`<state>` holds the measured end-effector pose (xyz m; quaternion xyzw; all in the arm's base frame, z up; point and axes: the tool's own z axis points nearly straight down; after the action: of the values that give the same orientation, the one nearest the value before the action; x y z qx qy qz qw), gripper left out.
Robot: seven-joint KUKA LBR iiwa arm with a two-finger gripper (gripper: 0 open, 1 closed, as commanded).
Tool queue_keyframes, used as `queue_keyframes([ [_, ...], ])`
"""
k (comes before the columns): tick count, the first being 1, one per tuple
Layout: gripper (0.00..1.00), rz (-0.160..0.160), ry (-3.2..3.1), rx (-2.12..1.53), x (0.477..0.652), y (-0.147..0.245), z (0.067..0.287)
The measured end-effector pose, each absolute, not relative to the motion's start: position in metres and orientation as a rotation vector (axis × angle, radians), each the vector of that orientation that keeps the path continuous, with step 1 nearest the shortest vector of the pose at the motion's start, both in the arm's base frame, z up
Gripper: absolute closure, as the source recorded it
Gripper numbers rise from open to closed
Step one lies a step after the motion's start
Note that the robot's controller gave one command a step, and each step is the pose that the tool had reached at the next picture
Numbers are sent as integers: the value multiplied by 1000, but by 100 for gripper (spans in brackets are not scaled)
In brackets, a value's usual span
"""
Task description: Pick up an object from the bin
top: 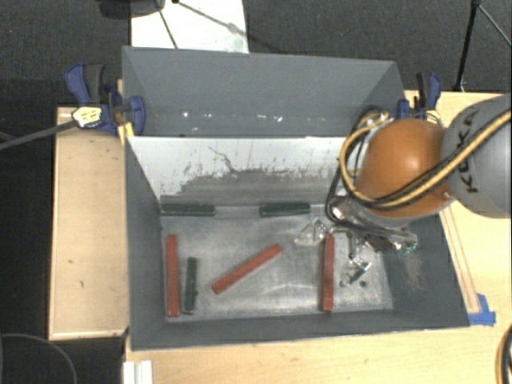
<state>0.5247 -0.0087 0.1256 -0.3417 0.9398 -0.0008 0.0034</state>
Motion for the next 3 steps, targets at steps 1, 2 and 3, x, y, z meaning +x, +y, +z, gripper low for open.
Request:
queue_keyframes([
  [1,100,-4,2801,-1408,517,-37,74],
  [2,100,-4,2800,-1408,517,-37,74],
  [3,100,-2,2804,-1405,515,-36,77],
])
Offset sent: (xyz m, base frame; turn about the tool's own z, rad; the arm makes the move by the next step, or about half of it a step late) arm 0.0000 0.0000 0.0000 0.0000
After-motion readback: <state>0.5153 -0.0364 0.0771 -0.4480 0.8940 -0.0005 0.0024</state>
